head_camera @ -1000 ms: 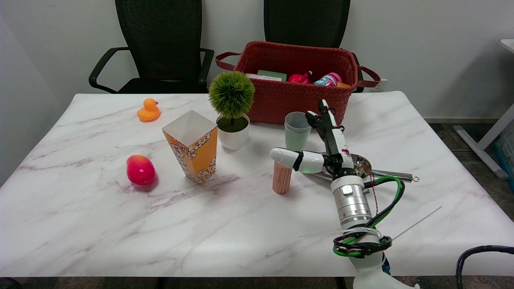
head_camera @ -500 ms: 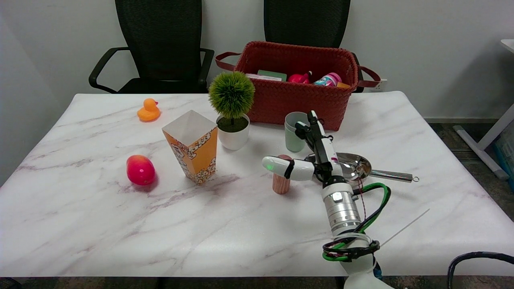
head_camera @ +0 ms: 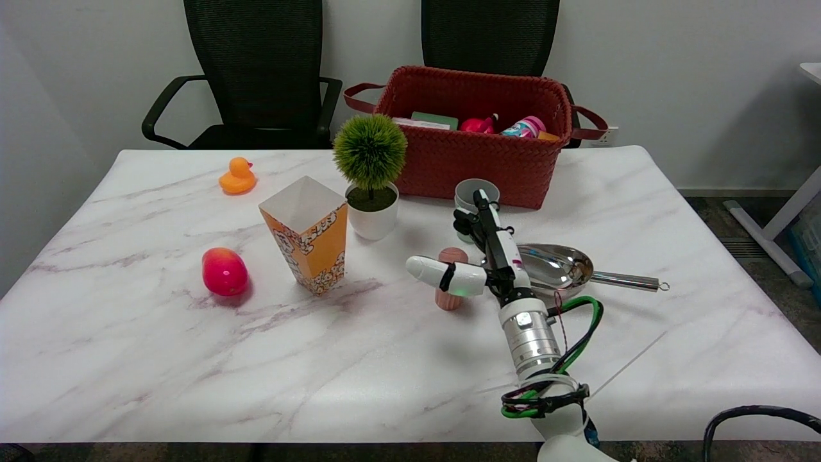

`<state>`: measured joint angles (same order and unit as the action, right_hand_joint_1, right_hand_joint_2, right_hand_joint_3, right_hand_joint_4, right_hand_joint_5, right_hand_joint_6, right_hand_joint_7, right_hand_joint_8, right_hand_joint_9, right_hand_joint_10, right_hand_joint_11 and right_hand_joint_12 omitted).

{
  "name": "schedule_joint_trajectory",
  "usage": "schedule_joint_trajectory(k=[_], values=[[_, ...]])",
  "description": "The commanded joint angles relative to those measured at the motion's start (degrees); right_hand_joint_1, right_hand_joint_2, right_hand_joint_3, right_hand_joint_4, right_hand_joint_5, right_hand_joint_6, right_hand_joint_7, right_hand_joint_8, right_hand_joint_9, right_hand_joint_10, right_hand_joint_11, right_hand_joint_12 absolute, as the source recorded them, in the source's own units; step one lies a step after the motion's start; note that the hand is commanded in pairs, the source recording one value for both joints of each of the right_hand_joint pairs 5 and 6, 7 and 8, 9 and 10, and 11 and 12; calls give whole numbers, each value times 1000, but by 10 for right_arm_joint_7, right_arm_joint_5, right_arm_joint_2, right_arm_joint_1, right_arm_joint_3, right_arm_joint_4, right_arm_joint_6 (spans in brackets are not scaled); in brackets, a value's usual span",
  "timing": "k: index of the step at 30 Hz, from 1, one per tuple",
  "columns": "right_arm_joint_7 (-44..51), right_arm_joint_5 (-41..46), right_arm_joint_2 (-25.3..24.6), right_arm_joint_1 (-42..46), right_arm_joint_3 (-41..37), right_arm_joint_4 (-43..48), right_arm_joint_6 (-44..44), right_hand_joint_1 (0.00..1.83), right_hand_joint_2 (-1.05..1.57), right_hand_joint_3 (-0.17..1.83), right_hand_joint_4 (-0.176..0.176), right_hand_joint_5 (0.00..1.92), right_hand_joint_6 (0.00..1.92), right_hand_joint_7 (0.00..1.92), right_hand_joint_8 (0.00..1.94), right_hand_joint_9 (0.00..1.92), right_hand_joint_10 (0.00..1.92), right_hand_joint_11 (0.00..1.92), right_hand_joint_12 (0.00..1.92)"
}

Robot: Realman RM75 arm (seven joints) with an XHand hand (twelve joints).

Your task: Pick up the wooden cylinder.

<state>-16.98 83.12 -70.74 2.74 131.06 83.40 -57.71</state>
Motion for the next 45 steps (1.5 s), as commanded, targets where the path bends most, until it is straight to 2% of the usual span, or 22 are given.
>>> schedule_joint_trajectory(k=[1, 6, 13, 23, 32, 45], values=[[-17, -3, -14, -12, -7, -35, 38, 996, 185, 343, 0, 0, 0, 341, 341, 358, 358, 0, 0], [-17, -3, -14, -12, -3, -38, 35, 1018, 177, 337, 0, 0, 0, 350, 350, 361, 361, 0, 0], [-14, -3, -14, -12, -3, -46, 37, 1107, 179, 223, 0, 0, 0, 350, 350, 313, 313, 0, 0], [-17, -3, -14, -12, -6, -58, 39, 1172, 230, 283, 0, 0, 0, 313, 313, 294, 294, 0, 0], [-17, -3, -14, -13, -7, -62, 39, 1189, 224, 428, 0, 0, 0, 339, 339, 319, 319, 0, 0], [-18, -3, -22, -24, -3, -75, 42, 1185, 228, 539, 0, 0, 0, 395, 395, 364, 364, 0, 0]])
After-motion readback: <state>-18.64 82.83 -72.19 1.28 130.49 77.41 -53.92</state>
